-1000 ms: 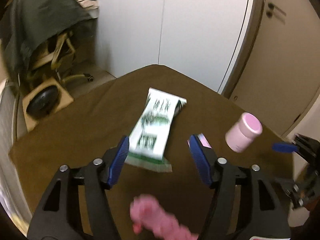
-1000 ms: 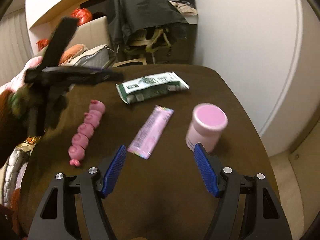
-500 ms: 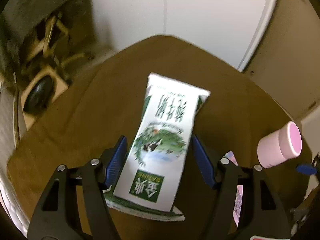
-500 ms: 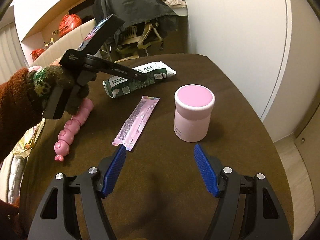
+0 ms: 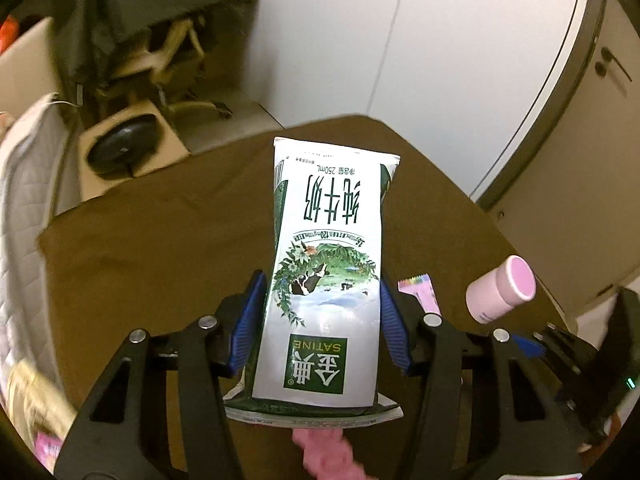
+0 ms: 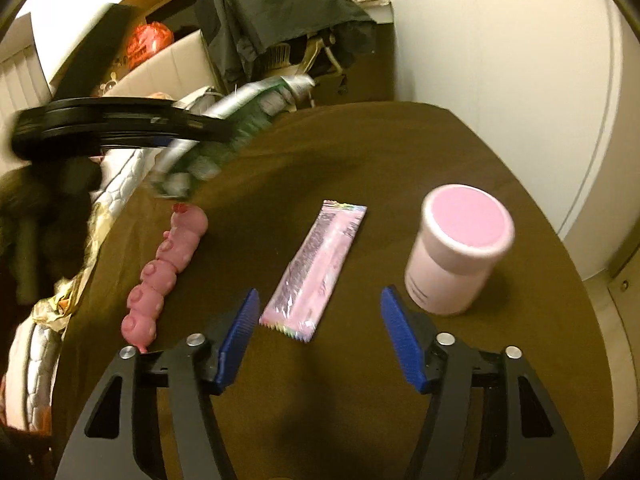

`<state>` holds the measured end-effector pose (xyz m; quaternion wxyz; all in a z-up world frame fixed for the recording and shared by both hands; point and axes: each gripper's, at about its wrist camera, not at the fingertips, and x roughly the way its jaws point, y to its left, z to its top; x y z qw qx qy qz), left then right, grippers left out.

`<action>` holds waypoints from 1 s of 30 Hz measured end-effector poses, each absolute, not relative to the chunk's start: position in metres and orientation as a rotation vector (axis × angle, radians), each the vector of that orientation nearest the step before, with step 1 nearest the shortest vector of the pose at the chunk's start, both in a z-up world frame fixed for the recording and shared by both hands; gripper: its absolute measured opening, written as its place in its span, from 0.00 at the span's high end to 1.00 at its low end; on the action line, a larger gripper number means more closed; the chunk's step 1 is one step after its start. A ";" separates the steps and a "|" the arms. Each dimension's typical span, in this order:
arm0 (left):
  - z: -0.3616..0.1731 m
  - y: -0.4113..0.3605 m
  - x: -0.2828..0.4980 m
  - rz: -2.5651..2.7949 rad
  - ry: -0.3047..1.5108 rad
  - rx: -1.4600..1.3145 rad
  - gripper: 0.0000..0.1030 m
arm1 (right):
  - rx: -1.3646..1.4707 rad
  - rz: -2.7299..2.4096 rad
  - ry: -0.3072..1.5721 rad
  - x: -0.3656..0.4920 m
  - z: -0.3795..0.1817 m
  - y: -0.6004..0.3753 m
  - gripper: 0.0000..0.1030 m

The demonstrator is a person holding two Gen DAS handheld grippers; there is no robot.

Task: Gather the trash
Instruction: 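Grasp the green-white milk carton with the left gripper while the right grasps the pink wrapper, then carry the milk carton and pink wrapper over the yellow bag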

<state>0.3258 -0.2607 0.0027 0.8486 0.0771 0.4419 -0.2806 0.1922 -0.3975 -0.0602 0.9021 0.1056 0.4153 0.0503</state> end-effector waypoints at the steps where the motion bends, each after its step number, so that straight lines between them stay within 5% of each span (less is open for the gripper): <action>1: 0.007 -0.254 0.319 -0.579 0.926 0.157 0.50 | 0.219 0.101 0.873 0.198 -0.063 -0.396 0.46; 10: 0.020 -0.199 0.255 -0.470 0.882 0.111 0.50 | 0.070 0.065 0.922 0.226 -0.075 -0.367 0.62; 16: 0.016 -0.182 0.230 -0.464 0.891 0.080 0.50 | 0.062 0.102 0.934 0.224 -0.069 -0.363 0.85; 30: 0.032 -0.135 0.194 -0.385 0.825 -0.004 0.50 | 0.046 0.210 0.765 0.184 0.009 -0.331 0.86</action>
